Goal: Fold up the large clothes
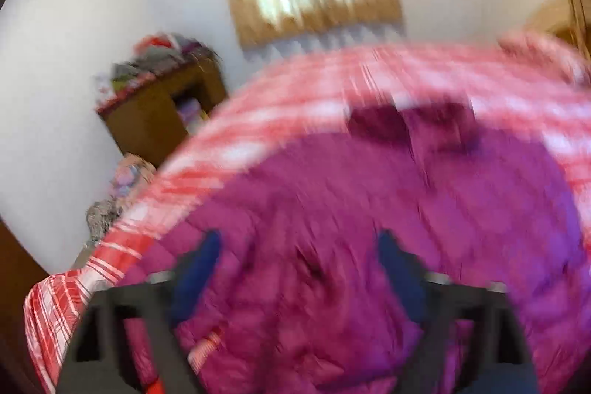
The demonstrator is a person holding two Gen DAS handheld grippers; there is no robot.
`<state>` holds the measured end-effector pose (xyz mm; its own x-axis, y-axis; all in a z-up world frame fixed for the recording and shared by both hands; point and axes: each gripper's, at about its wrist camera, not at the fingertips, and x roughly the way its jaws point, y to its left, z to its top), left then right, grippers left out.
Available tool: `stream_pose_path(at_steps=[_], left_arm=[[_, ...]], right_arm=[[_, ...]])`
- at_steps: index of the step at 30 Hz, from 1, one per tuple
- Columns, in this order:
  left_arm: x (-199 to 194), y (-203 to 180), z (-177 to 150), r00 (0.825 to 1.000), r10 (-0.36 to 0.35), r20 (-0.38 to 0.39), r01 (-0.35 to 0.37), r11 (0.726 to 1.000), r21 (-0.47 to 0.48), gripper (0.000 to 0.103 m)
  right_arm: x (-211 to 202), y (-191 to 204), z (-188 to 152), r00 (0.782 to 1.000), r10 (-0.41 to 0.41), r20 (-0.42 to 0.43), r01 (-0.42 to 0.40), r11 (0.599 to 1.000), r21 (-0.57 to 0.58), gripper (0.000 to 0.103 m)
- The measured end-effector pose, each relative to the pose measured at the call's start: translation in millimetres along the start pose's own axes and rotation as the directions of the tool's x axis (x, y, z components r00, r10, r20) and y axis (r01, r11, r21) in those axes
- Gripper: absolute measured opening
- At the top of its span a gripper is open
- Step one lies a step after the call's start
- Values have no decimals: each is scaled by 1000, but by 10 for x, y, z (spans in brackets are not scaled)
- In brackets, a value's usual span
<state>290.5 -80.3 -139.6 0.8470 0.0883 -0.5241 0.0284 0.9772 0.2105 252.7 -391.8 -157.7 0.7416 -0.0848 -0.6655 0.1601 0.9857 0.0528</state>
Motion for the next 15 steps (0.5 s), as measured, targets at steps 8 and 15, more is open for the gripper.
stream_pose_path(at_steps=[8,15], left_arm=[[462,-520,4,997,29,-71,-26,998,50,95],[1002,-521,-345,972,34,-232,-28,999,26,95]], right_arm=[[641,348,543,996,62,61,-64,998,27,55],[1184,786,301,998,49,-37,-52,995,-83,55]])
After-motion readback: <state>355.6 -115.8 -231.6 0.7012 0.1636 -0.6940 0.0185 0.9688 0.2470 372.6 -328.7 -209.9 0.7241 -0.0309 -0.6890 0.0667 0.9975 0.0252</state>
